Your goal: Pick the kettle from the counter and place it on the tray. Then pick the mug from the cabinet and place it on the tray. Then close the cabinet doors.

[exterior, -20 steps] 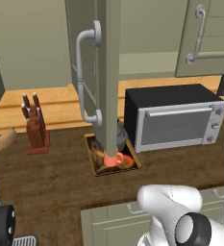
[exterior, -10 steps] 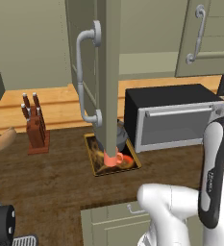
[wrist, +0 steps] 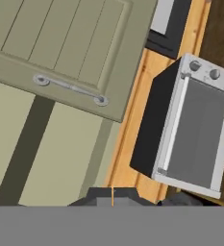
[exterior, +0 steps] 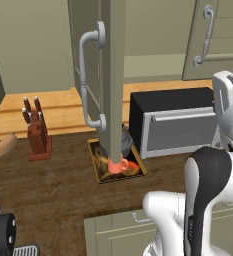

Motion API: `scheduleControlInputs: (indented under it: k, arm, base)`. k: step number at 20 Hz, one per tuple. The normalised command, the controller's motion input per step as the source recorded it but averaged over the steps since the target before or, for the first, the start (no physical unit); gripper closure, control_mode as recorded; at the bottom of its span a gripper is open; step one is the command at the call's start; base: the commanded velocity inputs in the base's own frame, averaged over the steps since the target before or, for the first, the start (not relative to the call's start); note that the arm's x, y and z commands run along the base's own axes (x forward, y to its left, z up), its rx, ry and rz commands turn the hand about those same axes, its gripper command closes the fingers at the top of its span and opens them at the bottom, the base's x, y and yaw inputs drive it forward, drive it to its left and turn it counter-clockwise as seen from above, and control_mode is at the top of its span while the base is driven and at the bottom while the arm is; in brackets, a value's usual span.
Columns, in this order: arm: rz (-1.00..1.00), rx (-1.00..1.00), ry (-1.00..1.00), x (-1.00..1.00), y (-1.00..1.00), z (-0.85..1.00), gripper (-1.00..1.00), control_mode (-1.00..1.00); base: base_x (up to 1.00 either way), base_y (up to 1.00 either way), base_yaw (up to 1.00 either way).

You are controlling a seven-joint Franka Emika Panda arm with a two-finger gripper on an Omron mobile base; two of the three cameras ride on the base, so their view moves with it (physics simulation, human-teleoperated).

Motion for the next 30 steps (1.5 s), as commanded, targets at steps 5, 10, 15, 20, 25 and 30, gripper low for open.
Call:
scheduleControlInputs:
  k: [5,10,15,20,25,30]
  arm:
    - [0.00,-0.10,0.00,-0.41,1.00,-0.02,1.00,-1.00]
    - [0.00,-0.07,0.00,-0.17,0.77,-0.16,1.00,-1.00]
    - [0.00,0.00,0.01,0.00,0.12,-0.07,1.00,-1.00]
    - [0.00,0.00,-0.02,0.00,0.65,-0.25,1.00,-1.00]
    - [0.00,0.00,-0.13,0.00,0.74,-0.13,1.00,-1.00]
    - [0.00,0.00,-0.12,0.00,0.75,-0.02,1.00,-1.00]
  base:
    - [0.00,0.00,0.00]
    - [0.00,0.00,0.00]
    - [0.00,0.00,0.00]
    - [0.00,0.00,0.00]
    - [0.00,0.00,0.00]
    - [0.00,0.00,0.00]
